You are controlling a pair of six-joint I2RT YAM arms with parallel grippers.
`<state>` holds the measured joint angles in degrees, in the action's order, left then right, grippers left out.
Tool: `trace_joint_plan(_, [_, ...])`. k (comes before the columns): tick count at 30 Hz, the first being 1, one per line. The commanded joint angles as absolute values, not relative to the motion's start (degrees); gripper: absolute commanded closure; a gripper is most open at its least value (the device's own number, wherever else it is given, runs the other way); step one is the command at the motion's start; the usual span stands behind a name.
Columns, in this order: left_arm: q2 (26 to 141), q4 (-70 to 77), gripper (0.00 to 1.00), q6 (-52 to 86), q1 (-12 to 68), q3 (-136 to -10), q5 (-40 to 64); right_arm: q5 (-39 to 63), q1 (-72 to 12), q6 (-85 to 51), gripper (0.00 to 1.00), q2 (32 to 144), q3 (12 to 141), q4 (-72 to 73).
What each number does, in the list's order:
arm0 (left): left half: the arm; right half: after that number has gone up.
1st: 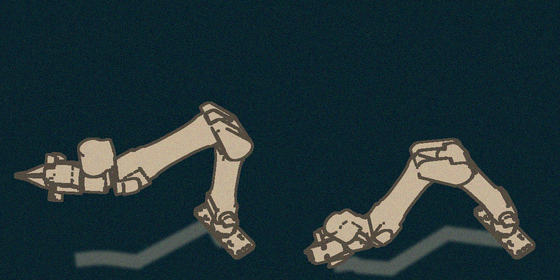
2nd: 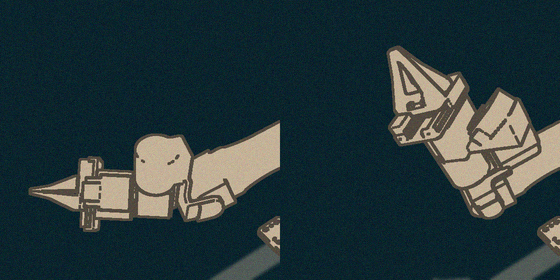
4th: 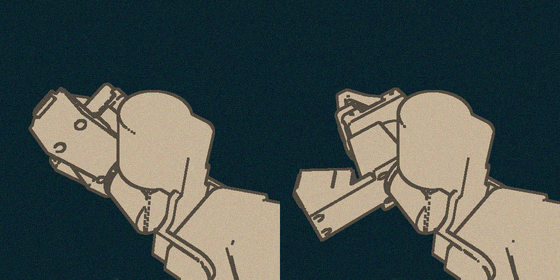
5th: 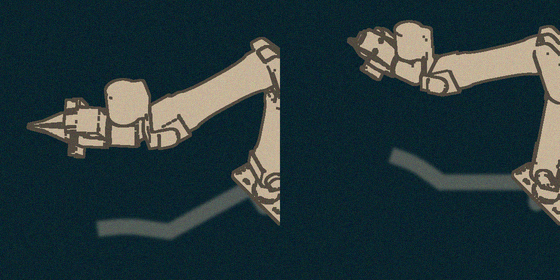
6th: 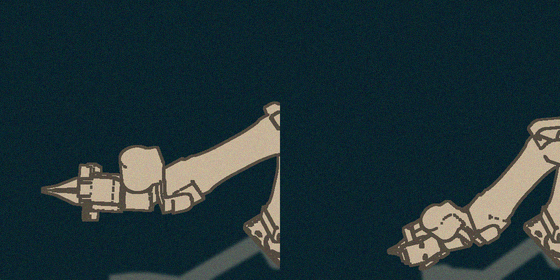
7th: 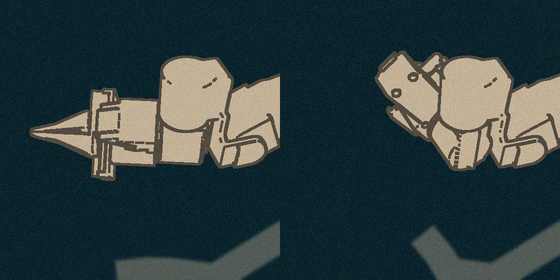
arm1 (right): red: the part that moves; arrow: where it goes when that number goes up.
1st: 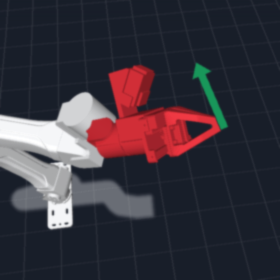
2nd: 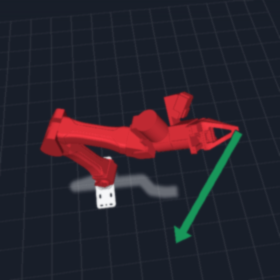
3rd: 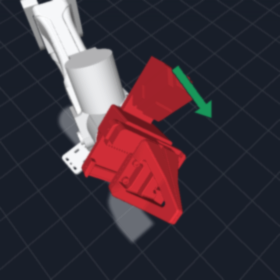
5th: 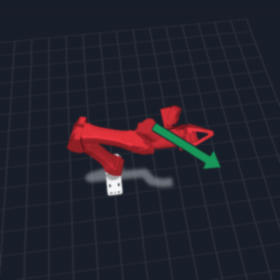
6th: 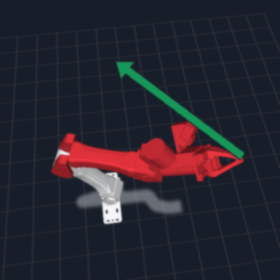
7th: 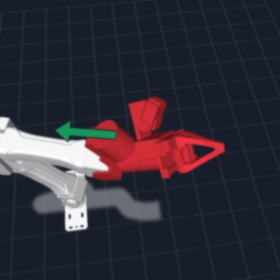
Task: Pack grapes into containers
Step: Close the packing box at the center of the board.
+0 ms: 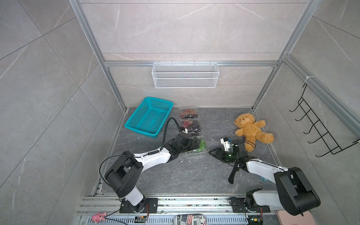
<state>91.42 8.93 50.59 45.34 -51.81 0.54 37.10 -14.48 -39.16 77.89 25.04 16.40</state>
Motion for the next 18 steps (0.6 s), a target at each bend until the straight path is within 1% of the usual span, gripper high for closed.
trace_joint_plan(1, [89.66, 7.08, 0.01, 51.22, 45.26, -51.07, 0.48, 39.64, -14.24, -41.90, 0.40, 80.17, 24.95, 22.99])
trace_joint_plan(11, [89.74, 7.04, 0.01, 51.39, 45.32, -51.08, 0.43, 39.65, -13.41, -43.05, 0.58, 81.93, 24.96, 24.91])
trace_joint_plan(18, [89.91, 6.97, 0.01, 51.43, 45.26, -51.18, 0.39, 40.35, -13.18, -44.08, 0.62, 85.00, 25.92, 26.80])
